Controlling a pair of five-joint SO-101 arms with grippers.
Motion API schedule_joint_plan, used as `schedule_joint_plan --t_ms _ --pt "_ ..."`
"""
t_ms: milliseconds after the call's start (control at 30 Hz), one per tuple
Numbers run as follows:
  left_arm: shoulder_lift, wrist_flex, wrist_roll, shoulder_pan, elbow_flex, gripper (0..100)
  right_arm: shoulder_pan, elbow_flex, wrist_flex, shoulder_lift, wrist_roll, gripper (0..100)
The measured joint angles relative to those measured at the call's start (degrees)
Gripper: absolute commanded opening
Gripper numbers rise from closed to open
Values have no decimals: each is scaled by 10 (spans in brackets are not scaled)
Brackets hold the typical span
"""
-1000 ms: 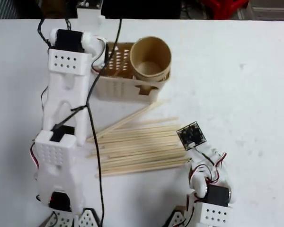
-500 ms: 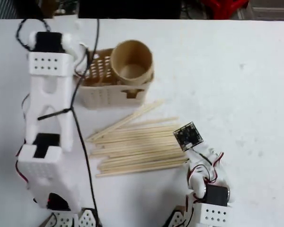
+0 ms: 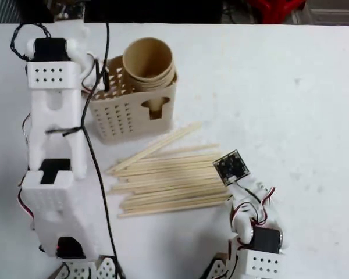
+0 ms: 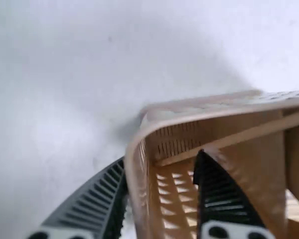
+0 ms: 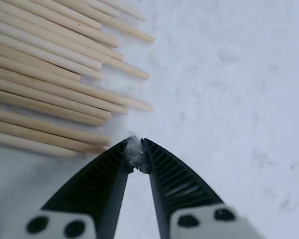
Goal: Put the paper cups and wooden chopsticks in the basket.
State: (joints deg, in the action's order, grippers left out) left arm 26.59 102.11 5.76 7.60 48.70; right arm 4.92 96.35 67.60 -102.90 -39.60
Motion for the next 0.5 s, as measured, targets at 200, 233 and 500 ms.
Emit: schedule_joint_plan --t_ms 200,233,500 --pt "-33 0 -32 -1 60 172 -1 0 0 0 0 17" --pt "-47 0 -35 -1 70 172 -1 0 0 0 0 17" --pt "-147 -6 -38 -9 144 172 -4 0 0 0 0 17"
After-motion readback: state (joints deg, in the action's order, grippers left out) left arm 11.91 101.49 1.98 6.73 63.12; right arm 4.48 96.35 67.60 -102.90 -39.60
